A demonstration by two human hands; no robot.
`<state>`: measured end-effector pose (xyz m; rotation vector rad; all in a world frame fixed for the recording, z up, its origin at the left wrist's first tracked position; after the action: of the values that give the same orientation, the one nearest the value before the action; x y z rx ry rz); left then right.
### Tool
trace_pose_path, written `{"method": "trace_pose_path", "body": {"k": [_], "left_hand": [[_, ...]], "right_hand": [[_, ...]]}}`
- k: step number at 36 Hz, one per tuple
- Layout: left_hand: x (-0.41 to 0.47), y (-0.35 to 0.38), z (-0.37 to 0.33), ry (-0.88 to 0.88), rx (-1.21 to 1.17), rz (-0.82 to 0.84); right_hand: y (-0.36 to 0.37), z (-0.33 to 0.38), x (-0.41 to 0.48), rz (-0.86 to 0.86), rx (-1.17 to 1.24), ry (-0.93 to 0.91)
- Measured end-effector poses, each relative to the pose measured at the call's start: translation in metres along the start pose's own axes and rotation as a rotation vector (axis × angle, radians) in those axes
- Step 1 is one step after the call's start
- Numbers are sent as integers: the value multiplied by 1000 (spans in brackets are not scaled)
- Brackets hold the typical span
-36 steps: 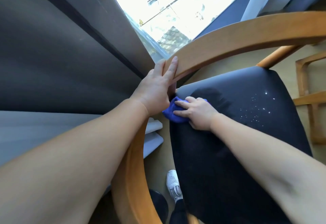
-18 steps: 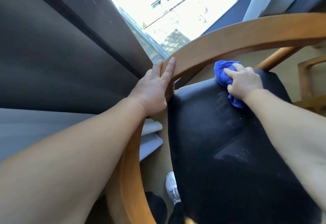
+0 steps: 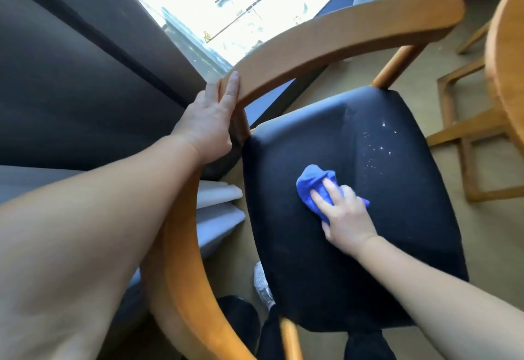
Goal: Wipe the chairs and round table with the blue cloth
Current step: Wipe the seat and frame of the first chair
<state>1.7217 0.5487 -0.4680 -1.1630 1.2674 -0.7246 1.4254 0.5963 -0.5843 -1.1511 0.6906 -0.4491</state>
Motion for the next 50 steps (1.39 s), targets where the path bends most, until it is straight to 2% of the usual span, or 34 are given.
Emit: {"method": "trace_pose_path", "body": {"k": [3,9,11,13,15,18,22,27,32,39,46,50], "left_hand": [[0,-1,-2,-9,34,0],[-6,-1,-9,13,180,-21],[-13,4,-18,94,294,-70],[-26,15,-35,188,283,-105],[-47,37,-61,267,170,-48],[-79,82,-92,341,88,145],[-102,134,-112,280,64,313],[-106,163,-122,175,-29,364],[-113,182,-117,-25,-170,484],[-115,193,-113,-42,-170,510],[-112,190,-113,-29,-151,548],[-112,189,-114,-33,-133,588]], "right_hand": [[14,2,-34,53,11,-113],[12,3,-34,67,35,-122],[11,3,-35,70,39,-130],[10,3,-37,80,37,-125],[9,2,-39,84,39,-111],[8,5,-41,89,38,-113],[8,1,-40,81,45,-108],[11,-2,-42,51,31,-105],[9,-7,-42,21,32,-114],[5,-59,-65,-8,14,-100],[-5,-153,-117,-45,23,103],[-8,-165,-124,-61,49,189]]}}
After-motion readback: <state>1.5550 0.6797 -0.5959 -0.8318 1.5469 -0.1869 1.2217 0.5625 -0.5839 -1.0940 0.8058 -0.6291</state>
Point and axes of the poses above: each hand's wrist, its own x-axis towards the middle knuckle, its own y-axis out of the palm, z = x × y, the point moved 4 cm from there along x, towards the middle knuckle, and after that the axes turned 3 degrees about z, right-handed, at the moved point
